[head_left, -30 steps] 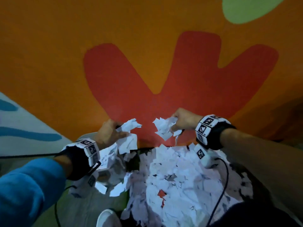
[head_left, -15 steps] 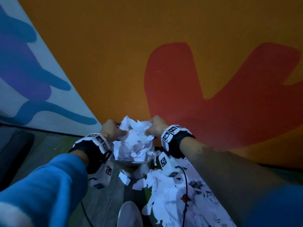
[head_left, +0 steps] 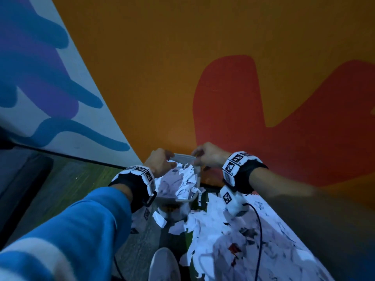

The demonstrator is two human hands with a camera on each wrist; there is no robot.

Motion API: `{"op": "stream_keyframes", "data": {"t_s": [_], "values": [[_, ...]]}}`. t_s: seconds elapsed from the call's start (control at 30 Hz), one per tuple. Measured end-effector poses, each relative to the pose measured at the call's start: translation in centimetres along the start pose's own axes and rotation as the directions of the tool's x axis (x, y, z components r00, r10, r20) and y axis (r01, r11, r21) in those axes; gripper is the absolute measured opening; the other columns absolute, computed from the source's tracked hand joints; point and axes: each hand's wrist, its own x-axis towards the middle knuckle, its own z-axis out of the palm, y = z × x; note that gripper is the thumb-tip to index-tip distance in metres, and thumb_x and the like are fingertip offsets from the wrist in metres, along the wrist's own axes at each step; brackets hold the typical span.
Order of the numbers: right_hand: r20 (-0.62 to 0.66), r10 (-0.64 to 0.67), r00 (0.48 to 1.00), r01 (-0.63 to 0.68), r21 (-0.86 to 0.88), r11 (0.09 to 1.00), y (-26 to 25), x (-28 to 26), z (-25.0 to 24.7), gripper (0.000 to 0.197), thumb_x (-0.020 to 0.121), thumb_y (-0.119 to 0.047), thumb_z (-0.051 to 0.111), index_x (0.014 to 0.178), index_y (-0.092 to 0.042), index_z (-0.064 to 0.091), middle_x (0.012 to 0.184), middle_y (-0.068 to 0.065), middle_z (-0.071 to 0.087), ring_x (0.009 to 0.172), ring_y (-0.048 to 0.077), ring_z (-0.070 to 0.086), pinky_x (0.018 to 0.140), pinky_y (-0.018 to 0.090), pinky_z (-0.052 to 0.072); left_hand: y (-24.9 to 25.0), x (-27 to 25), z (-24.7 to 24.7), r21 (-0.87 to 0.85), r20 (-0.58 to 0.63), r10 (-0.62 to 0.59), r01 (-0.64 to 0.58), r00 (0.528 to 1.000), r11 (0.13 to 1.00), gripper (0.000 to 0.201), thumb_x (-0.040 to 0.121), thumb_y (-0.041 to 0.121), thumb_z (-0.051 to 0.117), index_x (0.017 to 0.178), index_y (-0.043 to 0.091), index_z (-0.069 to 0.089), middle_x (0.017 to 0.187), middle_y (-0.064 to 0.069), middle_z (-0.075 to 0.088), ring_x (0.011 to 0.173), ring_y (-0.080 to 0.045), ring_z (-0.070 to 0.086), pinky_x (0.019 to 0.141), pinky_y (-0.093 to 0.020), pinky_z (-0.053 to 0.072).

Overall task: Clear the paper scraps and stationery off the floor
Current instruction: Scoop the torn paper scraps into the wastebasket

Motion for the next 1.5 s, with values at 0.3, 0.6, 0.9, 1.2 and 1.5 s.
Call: {"op": "stream_keyframes", "data": {"t_s": [0.3, 0.6, 0.9, 1.2, 1.5], "values": [[0.097, 0.013, 0.995, -0.014, 0.005, 1.000, 8.1, -6.1, -5.4, 0.034, 0.086, -0.022, 0.076, 0.117, -0.011, 0.066, 0.104, 0.006, 0.069, 0.092, 0.022, 0.069, 0.077, 0.040, 0.062, 8.6, 1.0, 4.3, -0.008, 0.124, 0.164, -0.165, 0.979, 0.986, 0.044, 0.092, 0.032, 0.068, 0.130, 0.012, 0.063, 0.128, -0.006, 0.066, 0.115, -0.021, 0.062, 0.096, -0.026, 0.046], [0.033, 0.201, 0.979, -0.204, 0.095, 0.974, 19.3, -8.9, -10.4, 0.013, 0.089, -0.020, 0.072, 0.094, -0.008, 0.075, 0.074, 0.001, 0.069, 0.069, 0.016, 0.066, 0.063, 0.031, 0.056, 16.9, 5.1, 14.0, -0.059, 0.265, 0.193, -0.184, 0.945, 0.981, 0.050, 0.090, 0.037, 0.068, 0.131, 0.008, 0.062, 0.125, -0.008, 0.067, 0.113, -0.021, 0.065, 0.096, -0.033, 0.051], [0.103, 0.318, 0.943, -0.332, 0.175, 0.927, 29.9, -7.3, -10.1, 0.013, 0.088, -0.014, 0.070, 0.085, -0.002, 0.071, 0.074, 0.015, 0.065, 0.067, 0.027, 0.060, 0.067, 0.040, 0.054, 19.4, 7.7, 23.9, -0.077, 0.377, 0.218, -0.204, 0.900, 0.976, 0.039, 0.090, 0.032, 0.068, 0.124, 0.013, 0.068, 0.118, -0.007, 0.071, 0.112, -0.024, 0.065, 0.097, -0.038, 0.050], [0.087, 0.452, 0.888, -0.407, -0.308, 0.860, 40.4, -7.3, -6.1, 0.039, 0.090, -0.025, 0.071, 0.122, -0.004, 0.063, 0.121, 0.003, 0.060, 0.091, 0.019, 0.054, 0.063, 0.015, 0.045, 18.2, 12.0, 32.6, 0.005, 0.512, 0.155, -0.184, 0.845, 0.983, 0.059, 0.080, 0.050, 0.072, 0.124, 0.011, 0.065, 0.123, -0.006, 0.067, 0.116, -0.025, 0.061, 0.099, -0.035, 0.049], [0.116, 0.471, 0.875, -0.420, -0.304, 0.855, 46.5, -4.9, -1.5, 0.124, 0.070, -0.058, 0.080, 0.157, -0.023, -0.002, 0.163, 0.013, 0.006, 0.148, 0.034, 0.020, 0.115, 0.050, 0.030, 14.5, 10.8, 40.9, 0.056, 0.745, 0.203, -0.362, 0.636, 0.930, 0.110, 0.077, 0.060, 0.075, 0.159, 0.029, 0.008, 0.165, -0.007, 0.012, 0.151, -0.032, 0.013, 0.119, -0.051, 0.022]]}}
